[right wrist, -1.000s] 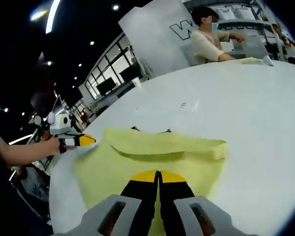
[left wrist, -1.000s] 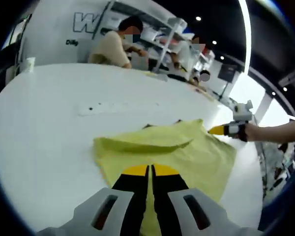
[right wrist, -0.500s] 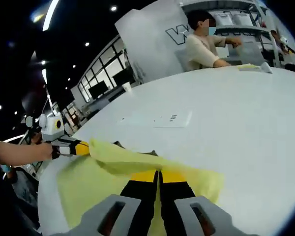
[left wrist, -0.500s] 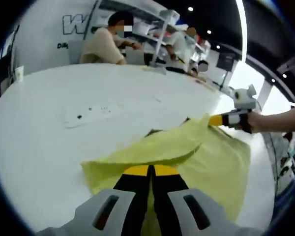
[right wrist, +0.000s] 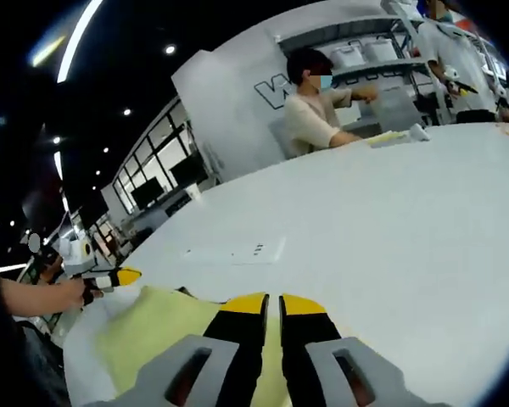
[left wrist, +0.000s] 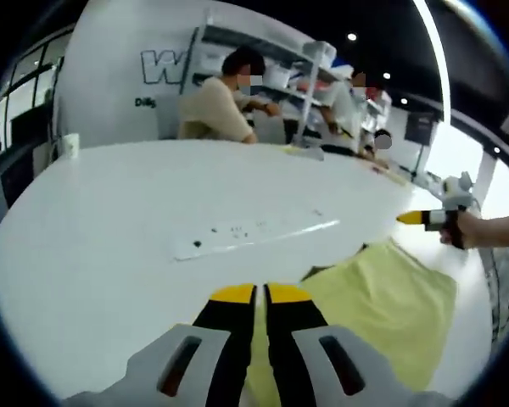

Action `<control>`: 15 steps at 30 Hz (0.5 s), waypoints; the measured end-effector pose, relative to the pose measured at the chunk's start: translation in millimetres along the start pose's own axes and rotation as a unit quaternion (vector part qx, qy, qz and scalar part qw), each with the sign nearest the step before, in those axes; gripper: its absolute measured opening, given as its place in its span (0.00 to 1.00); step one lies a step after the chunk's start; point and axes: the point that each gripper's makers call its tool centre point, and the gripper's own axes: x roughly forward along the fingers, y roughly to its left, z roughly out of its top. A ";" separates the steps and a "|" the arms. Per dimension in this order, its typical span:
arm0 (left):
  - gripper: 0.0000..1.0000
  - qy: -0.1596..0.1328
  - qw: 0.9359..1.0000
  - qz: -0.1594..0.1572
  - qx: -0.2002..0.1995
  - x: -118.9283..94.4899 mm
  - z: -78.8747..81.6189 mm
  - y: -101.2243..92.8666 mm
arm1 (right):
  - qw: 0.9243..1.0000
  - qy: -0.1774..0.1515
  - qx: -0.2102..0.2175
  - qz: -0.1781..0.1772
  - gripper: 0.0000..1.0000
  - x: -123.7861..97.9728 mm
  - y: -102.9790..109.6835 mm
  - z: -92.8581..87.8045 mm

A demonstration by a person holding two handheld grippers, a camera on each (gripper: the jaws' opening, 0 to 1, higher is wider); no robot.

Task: Fold the garment on the visible template until the final outline fits inside the template.

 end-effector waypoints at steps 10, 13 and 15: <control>0.15 -0.017 1.000 -0.014 -0.021 -52.9 -20.7 -12.4 | 1.000 0.003 0.016 0.019 0.14 -55.5 18.3 -37.6; 0.18 -0.020 0.999 -0.012 -0.025 -66.7 -25.8 -17.2 | 1.000 0.001 0.018 0.022 0.18 -70.3 19.2 -49.3; 0.20 -0.021 0.999 -0.007 -0.029 -76.5 -32.8 -19.3 | 1.000 0.003 0.021 0.020 0.19 -79.4 20.7 -57.5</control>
